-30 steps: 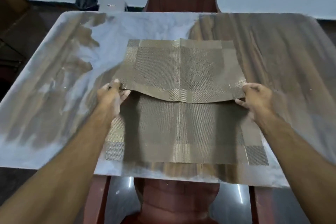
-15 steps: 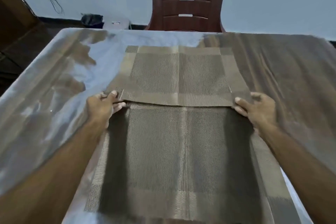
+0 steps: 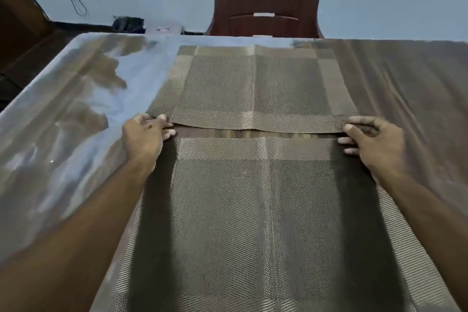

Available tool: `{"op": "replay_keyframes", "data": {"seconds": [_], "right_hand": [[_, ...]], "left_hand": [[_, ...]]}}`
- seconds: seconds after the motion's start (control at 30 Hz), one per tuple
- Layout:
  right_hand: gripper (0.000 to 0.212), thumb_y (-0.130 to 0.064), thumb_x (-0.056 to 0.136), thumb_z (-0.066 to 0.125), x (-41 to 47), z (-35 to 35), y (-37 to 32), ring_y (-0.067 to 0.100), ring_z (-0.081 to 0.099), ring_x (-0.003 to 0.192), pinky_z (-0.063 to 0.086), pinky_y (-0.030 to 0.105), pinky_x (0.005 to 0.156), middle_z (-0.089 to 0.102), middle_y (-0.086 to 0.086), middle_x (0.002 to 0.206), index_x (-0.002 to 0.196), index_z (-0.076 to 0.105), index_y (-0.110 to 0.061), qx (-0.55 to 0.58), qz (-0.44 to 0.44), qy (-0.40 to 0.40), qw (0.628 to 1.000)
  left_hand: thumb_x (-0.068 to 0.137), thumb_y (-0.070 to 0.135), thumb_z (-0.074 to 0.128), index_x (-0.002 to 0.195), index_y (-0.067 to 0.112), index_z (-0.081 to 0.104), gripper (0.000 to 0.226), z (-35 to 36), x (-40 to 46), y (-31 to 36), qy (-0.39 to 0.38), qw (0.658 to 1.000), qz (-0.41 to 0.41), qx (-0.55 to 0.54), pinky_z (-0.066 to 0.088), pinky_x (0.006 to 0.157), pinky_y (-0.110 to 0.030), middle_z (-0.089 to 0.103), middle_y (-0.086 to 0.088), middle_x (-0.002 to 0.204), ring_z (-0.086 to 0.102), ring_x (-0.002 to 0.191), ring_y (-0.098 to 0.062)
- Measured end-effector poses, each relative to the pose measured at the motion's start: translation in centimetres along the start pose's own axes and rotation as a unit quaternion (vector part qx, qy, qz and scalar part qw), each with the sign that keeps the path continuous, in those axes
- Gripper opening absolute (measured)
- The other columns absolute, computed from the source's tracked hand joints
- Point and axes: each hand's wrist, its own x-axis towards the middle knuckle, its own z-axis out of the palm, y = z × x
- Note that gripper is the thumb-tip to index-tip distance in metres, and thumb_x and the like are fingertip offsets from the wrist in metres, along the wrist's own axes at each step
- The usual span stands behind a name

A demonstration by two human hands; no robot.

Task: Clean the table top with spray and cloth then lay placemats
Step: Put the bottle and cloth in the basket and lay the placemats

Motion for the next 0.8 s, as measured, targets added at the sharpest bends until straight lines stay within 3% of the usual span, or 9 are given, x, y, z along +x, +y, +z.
{"op": "replay_keyframes", "data": {"seconds": [0.1, 0.2, 0.3, 0.37, 0.5, 0.57, 0.67, 0.8], "right_hand": [[0.013, -0.018, 0.093, 0.068, 0.5, 0.3, -0.5, 0.003, 0.066, 0.051, 0.048, 0.021, 0.043, 0.068, 0.002, 0.081, 0.102, 0.059, -0.018, -0.079, -0.03, 0.039, 0.996], [0.01, -0.03, 0.086, 0.073, 1.4, 0.0, -0.9, 0.009, 0.067, 0.06, 0.053, 0.028, 0.064, 0.067, -0.01, 0.071, 0.088, 0.069, -0.022, -0.234, -0.106, 0.049, 0.965], [0.016, -0.035, 0.088, 0.07, 1.6, -0.2, -0.4, 0.015, 0.064, 0.075, 0.051, 0.034, 0.073, 0.065, -0.011, 0.076, 0.095, 0.073, -0.021, -0.294, -0.152, 0.043, 0.943], [0.019, -0.032, 0.091, 0.066, 1.4, -0.1, 0.3, 0.021, 0.063, 0.085, 0.049, 0.035, 0.076, 0.066, -0.002, 0.091, 0.104, 0.073, -0.02, -0.329, -0.182, 0.047, 0.925], [0.027, -0.028, 0.094, 0.061, 1.1, 0.1, 1.1, 0.03, 0.061, 0.099, 0.049, 0.038, 0.08, 0.059, 0.009, 0.111, 0.115, 0.071, -0.016, -0.379, -0.217, 0.052, 0.898], [0.027, -0.028, 0.094, 0.06, 1.1, 0.1, 1.2, 0.031, 0.057, 0.106, 0.051, 0.041, 0.082, 0.053, 0.009, 0.12, 0.113, 0.072, -0.014, -0.398, -0.23, 0.058, 0.886], [0.022, -0.027, 0.094, 0.063, 1.0, 0.2, 1.3, 0.035, 0.052, 0.114, 0.048, 0.053, 0.092, 0.049, 0.01, 0.136, 0.107, 0.075, -0.014, -0.422, -0.282, 0.063, 0.86], [0.043, -0.043, 0.094, 0.046, 1.5, 0.2, 1.5, 0.025, 0.057, 0.116, 0.047, 0.048, 0.097, 0.065, 0.002, 0.123, 0.107, 0.076, -0.014, -0.42, -0.316, 0.005, 0.851]], "left_hand": [[0.094, 0.012, 0.066, 0.085, 0.016, 0.049, 0.019, 0.5, -0.1, -0.2, 0.023, 1.0, 0.019, 0.008, 0.046, 0.044, -0.012, 0.067, -0.002, 0.075, 0.06, 0.043, -0.001], [0.091, 0.017, 0.069, 0.103, 0.014, 0.05, 0.023, 0.9, -0.3, -0.1, 0.064, 0.996, 0.047, 0.047, 0.049, 0.044, -0.019, 0.069, 0.001, 0.075, 0.059, 0.041, -0.001], [0.084, 0.033, 0.071, 0.09, 0.026, 0.055, 0.019, 1.1, 0.3, 0.0, 0.089, 0.986, 0.061, 0.13, 0.06, 0.067, -0.037, 0.068, 0.008, 0.07, 0.068, 0.053, -0.017], [0.079, 0.042, 0.071, 0.079, 0.026, 0.059, 0.02, 1.0, 1.0, -0.2, 0.089, 0.977, 0.068, 0.182, 0.059, 0.076, -0.044, 0.069, 0.005, 0.07, 0.072, 0.065, -0.024], [0.085, 0.036, 0.073, 0.092, 0.017, 0.07, 0.021, 1.3, 0.6, 0.1, 0.109, 0.954, 0.113, 0.255, 0.054, 0.086, -0.039, 0.074, -0.006, 0.091, 0.069, 0.092, -0.029], [0.087, 0.036, 0.071, 0.106, 0.014, 0.069, 0.028, 1.5, 0.2, 0.2, 0.136, 0.943, 0.117, 0.28, 0.048, 0.089, -0.041, 0.071, -0.008, 0.106, 0.063, 0.107, -0.029], [0.087, 0.034, 0.071, 0.123, 0.015, 0.059, 0.042, 1.5, -0.1, 0.2, 0.136, 0.946, 0.127, 0.266, 0.041, 0.095, -0.041, 0.066, -0.004, 0.112, 0.057, 0.116, -0.025], [0.087, 0.028, 0.071, 0.124, 0.017, 0.057, 0.041, 1.4, -1.3, 0.4, 0.122, 0.934, 0.159, 0.295, 0.039, 0.091, -0.04, 0.06, -0.006, 0.117, 0.055, 0.114, -0.026]]}}
